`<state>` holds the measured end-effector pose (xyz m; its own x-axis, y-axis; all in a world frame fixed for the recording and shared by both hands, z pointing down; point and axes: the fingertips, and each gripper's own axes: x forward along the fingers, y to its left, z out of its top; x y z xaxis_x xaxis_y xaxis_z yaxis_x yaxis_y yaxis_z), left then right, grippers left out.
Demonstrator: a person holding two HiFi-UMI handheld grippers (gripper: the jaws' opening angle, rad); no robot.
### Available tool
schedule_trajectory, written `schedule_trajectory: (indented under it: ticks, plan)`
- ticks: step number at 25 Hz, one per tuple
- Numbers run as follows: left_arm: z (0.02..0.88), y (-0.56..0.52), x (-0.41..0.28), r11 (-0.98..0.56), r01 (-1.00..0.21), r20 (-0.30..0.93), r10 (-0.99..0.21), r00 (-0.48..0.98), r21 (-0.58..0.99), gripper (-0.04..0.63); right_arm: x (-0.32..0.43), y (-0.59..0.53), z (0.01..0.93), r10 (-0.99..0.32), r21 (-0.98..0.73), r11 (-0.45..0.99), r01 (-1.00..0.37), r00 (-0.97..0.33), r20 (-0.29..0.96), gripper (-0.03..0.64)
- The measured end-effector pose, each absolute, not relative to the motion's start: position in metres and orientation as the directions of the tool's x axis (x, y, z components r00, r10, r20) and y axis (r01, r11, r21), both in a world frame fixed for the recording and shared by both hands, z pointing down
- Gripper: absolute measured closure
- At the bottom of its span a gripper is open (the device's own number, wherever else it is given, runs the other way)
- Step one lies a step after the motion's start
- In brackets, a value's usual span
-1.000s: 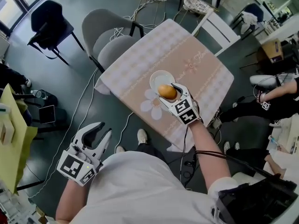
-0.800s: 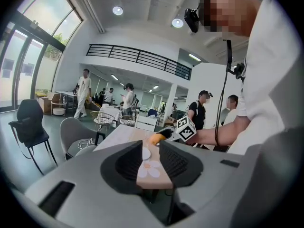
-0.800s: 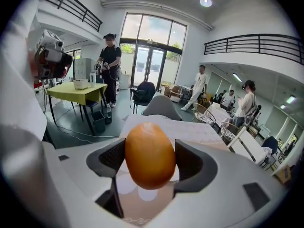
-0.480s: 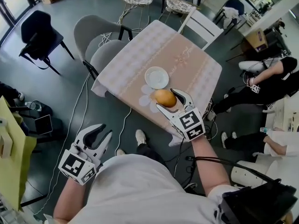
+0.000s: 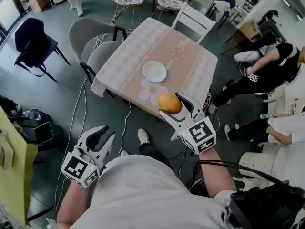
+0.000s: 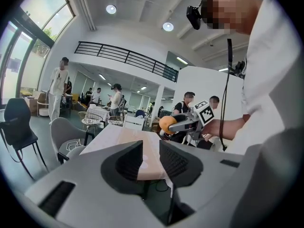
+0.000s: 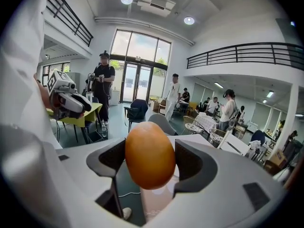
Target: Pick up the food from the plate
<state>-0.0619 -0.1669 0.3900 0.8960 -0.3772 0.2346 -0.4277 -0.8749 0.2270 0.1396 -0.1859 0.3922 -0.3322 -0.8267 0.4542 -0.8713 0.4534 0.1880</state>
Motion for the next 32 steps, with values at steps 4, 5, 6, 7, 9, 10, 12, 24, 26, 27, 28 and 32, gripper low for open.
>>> schedule_trajectory:
  ticks: [4,5,6,7,9,10,12,24,26,27,28,32]
  plan:
    - [0.394,-0.154,-0.068,-0.877,-0.418,0.23,-0.367,0.901,0.238,0.482,0.128,-0.165,0.379,-0.841,0.201,0.443,-0.874,-0.328,0.43,0.281]
    - [0.395,-0.151,-0.068,-0.879,-0.413,0.229,-0.362,0.903,0.239,0.482,0.125,-0.161,0.376,-0.845,0.203,0.44,-0.875,-0.327,0.424,0.281]
    - [0.395,-0.148,-0.069,-0.881,-0.408,0.23,-0.357,0.905,0.24,0.482,0.123,-0.158,0.373,-0.848,0.204,0.438,-0.875,-0.327,0.418,0.281]
    - [0.396,-0.146,-0.069,-0.883,-0.404,0.23,-0.352,0.907,0.241,0.482,0.121,-0.155,0.371,-0.85,0.204,0.436,-0.876,-0.327,0.414,0.281]
    - [0.396,-0.142,-0.07,-0.887,-0.394,0.231,-0.342,0.911,0.242,0.482,0.118,-0.149,0.369,-0.853,0.203,0.433,-0.878,-0.326,0.408,0.281]
    - [0.396,-0.141,-0.07,-0.888,-0.391,0.231,-0.339,0.912,0.243,0.482,0.116,-0.147,0.368,-0.854,0.203,0.432,-0.879,-0.326,0.405,0.281]
    - [0.396,-0.137,-0.072,-0.888,-0.39,0.228,-0.338,0.913,0.244,0.482,0.114,-0.142,0.368,-0.858,0.205,0.426,-0.881,-0.322,0.4,0.281]
    - [0.4,-0.122,-0.076,-0.886,-0.393,0.238,-0.337,0.911,0.246,0.482,0.112,-0.132,0.367,-0.866,0.203,0.414,-0.887,-0.315,0.389,0.281]
    - [0.4,-0.121,-0.075,-0.888,-0.39,0.236,-0.335,0.912,0.244,0.482,0.112,-0.131,0.368,-0.866,0.202,0.414,-0.888,-0.316,0.388,0.281]
    - [0.4,-0.121,-0.074,-0.889,-0.388,0.234,-0.335,0.913,0.243,0.482,0.112,-0.131,0.368,-0.866,0.201,0.414,-0.888,-0.316,0.388,0.281]
    - [0.399,-0.12,-0.073,-0.889,-0.388,0.234,-0.335,0.913,0.242,0.482,0.113,-0.131,0.368,-0.866,0.202,0.414,-0.888,-0.316,0.387,0.281]
    - [0.4,-0.123,-0.068,-0.888,-0.391,0.238,-0.336,0.911,0.244,0.482,0.118,-0.133,0.369,-0.867,0.202,0.412,-0.888,-0.314,0.388,0.281]
